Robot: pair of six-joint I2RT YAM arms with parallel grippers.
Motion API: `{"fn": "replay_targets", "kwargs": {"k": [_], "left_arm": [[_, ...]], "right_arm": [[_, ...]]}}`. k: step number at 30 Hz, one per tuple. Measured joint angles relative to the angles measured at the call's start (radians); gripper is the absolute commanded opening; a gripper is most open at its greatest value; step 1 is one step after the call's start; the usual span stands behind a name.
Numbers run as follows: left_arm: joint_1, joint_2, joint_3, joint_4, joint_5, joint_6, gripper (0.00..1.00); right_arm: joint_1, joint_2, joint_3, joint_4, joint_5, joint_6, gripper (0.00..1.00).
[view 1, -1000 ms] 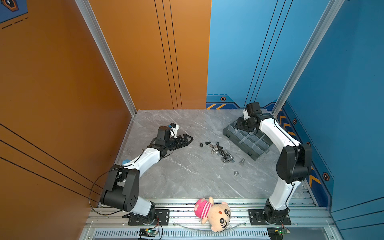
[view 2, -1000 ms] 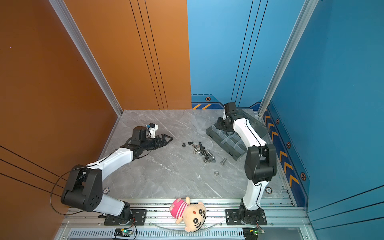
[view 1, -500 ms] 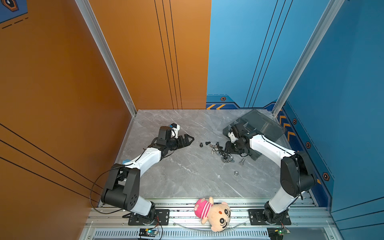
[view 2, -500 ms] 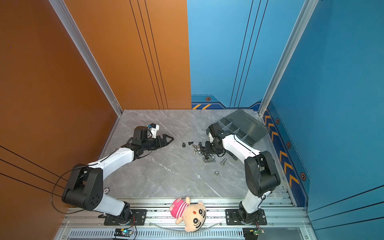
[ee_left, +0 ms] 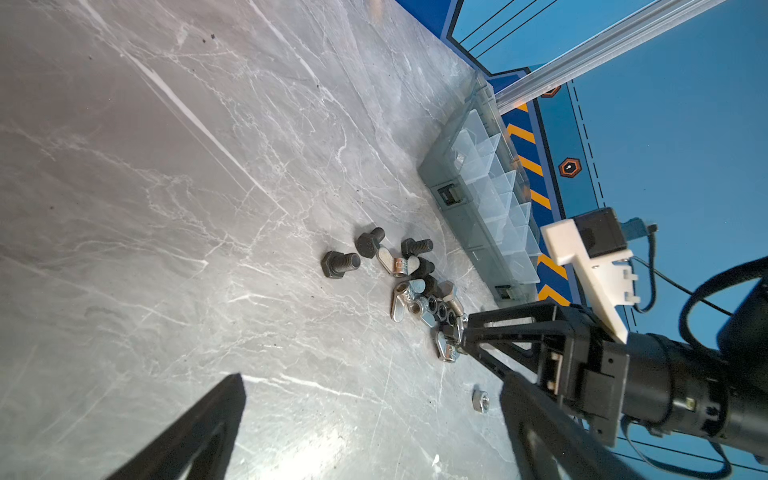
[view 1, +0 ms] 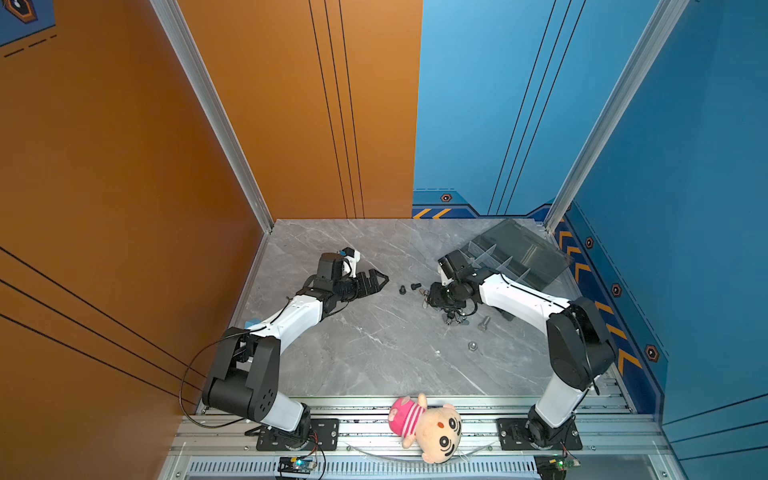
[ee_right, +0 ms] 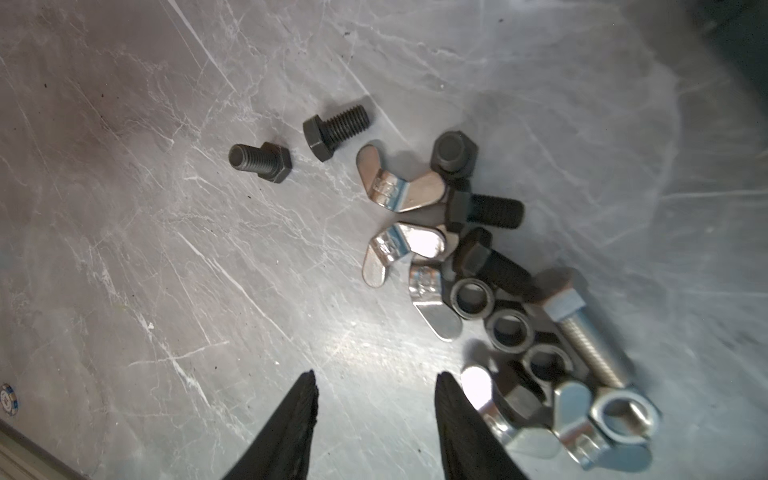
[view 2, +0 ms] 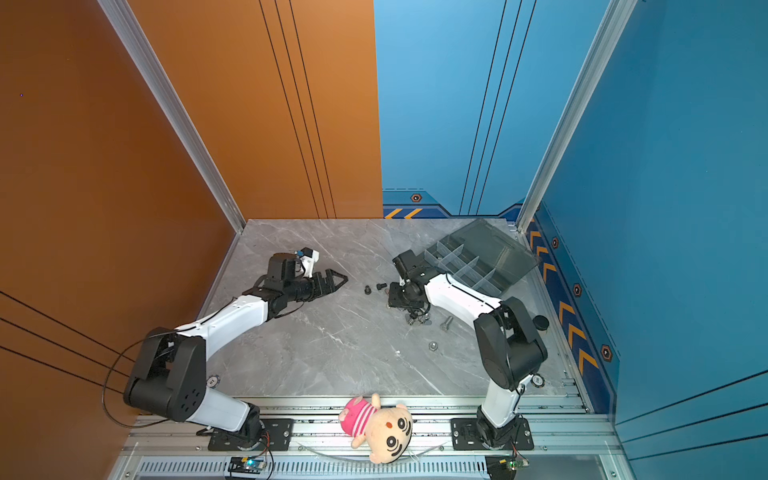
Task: Sort the screws and nuts into containers
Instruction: 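Move the right gripper back over the hardware pile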
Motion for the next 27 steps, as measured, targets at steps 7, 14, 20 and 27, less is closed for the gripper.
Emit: {"fn": "replay_targets", "kwargs": {"k": [7,14,20,27], "left_arm": [[0.001,-0.013,0.000,-0.012,0.000,0.000,0.98],[0.001,-0.016,0.000,-0.015,0.000,0.005,0.98],[0.001,-0.016,0.000,-0.015,0.000,0.007,0.98],[0.001,-0.016,0.000,-0.015,0.000,0.007,0.98]], "right_arm": [[0.037,0.051,0.064,-0.056,0.050,-0.028,0.49],[0.027,0.032,0.063,-0.196,0.073,-0.160,0.49],[0.014,-0.016,0.062,-0.305,0.072,-0.278,0.49],[0.006,-0.012,0.060,-0.356,0.072,-0.351,0.48]]}}
